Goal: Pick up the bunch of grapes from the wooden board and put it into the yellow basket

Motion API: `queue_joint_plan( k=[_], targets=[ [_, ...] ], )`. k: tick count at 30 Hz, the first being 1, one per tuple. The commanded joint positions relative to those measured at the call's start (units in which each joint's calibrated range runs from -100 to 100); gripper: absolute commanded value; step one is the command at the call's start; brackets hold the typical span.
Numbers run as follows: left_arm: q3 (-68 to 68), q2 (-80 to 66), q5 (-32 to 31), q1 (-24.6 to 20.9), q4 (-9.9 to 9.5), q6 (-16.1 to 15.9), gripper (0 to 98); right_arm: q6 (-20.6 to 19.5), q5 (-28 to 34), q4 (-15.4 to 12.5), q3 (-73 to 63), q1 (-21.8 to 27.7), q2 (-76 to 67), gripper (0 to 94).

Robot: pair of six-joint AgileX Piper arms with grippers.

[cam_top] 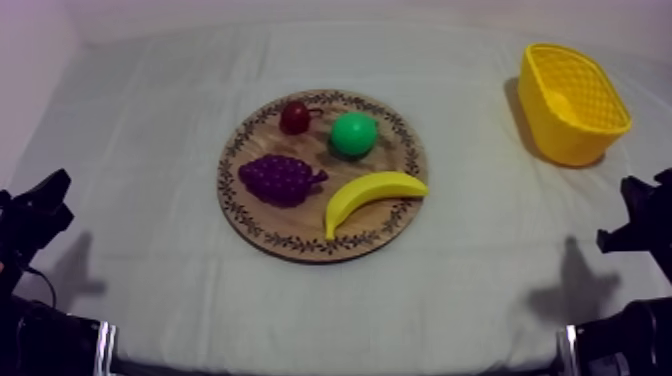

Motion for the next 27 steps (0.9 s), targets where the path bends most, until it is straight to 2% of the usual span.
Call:
queue_joint_plan(
  k=[1,6,15,20,27],
  targets=[
    [-0.04,0.00,-0.03,-0.01,-0.04,-0.01,0.1,-0.17,-0.25,0.83,-2.35,-0.68,2.46,0.6],
    [-0.04,0.00,-0.03,-0.01,-0.04,-0.01,0.1,0.27,1.24,2.65,-10.53,-4.02,10.02,0.6],
    [-0.04,0.00,-0.03,-0.01,-0.04,-0.01,0.1,-1.38,5.74,7.29,-28.60,-13.84,27.26,0.6],
    [-0.04,0.00,-0.03,-0.01,-0.04,-0.01,0.1,-1.36,10.49,7.83,-40.20,-18.32,36.46,0.6],
    [-0.04,0.00,-0.03,-0.01,-0.04,-0.01,0.1,-0.38,18.66,6.90,-55.17,-23.41,48.00,0.6]
  ],
)
